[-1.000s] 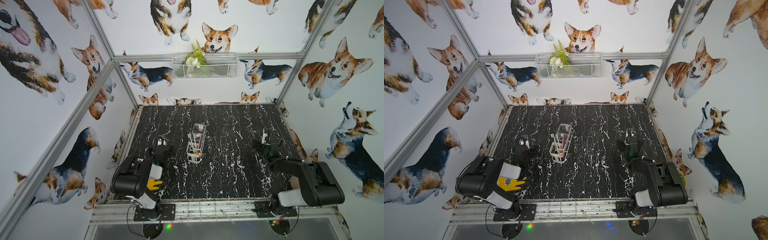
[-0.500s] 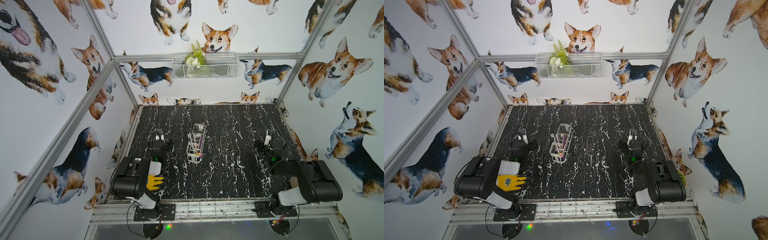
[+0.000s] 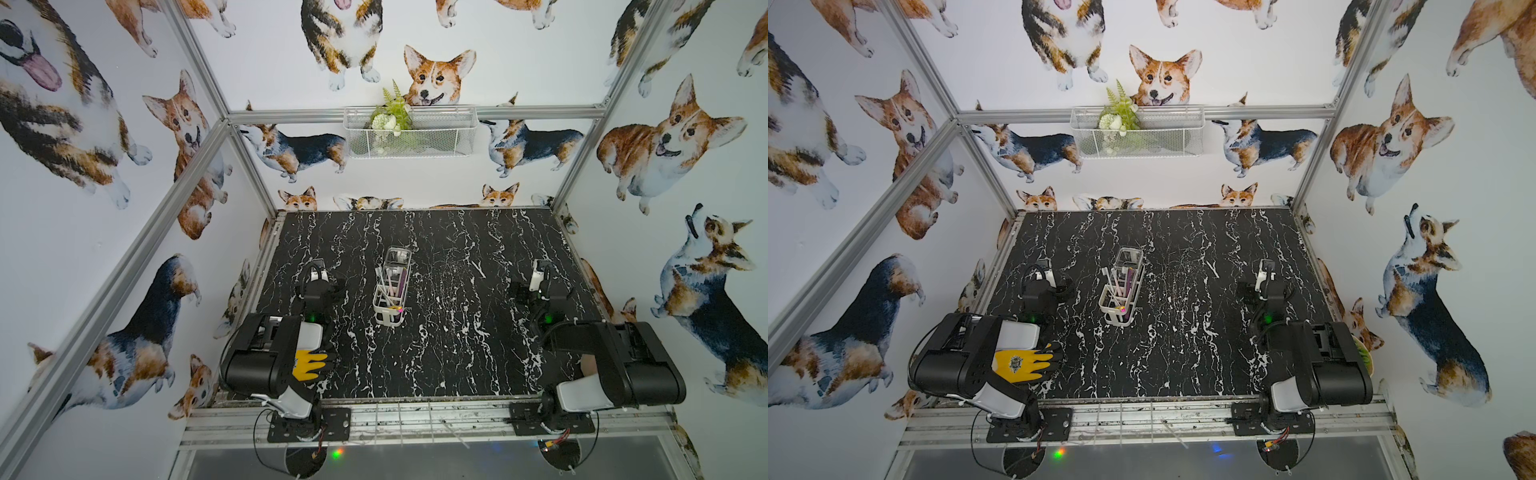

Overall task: Place the toothbrush into the toothbrush holder
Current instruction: Reset both arms

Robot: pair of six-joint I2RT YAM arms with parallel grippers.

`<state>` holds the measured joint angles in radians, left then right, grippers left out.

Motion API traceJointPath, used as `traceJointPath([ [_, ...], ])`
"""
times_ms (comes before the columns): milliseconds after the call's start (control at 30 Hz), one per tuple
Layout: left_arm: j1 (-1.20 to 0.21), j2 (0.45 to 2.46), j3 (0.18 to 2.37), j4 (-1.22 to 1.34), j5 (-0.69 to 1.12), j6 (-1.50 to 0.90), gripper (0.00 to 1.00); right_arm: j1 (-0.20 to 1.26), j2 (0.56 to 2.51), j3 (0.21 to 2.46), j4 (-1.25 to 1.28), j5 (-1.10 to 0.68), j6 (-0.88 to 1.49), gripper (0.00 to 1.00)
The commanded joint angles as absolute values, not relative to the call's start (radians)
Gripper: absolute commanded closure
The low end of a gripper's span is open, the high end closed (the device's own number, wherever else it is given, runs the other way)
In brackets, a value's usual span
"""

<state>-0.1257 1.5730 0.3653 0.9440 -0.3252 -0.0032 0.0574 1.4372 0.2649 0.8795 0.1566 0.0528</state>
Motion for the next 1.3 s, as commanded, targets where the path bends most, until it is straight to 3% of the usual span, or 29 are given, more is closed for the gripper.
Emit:
traceJointPath([
  [0, -0.125, 1.572, 0.368, 0.960, -0.333, 0.000, 0.00, 0.060, 1.437, 0.252, 0.954, 0.109, 0.024, 0.00],
  [133, -0.125, 1.572, 0.369, 0.960, -0.334, 0.000, 0.00, 0.019, 1.444, 0.335, 0.800, 0.037, 0.051, 0.00],
  [1267, -0.125, 1.573, 0.369, 0.960, -0.334, 0.000, 0.00, 0.019, 1.449, 0.332, 0.818, 0.038, 0.050, 0.00],
])
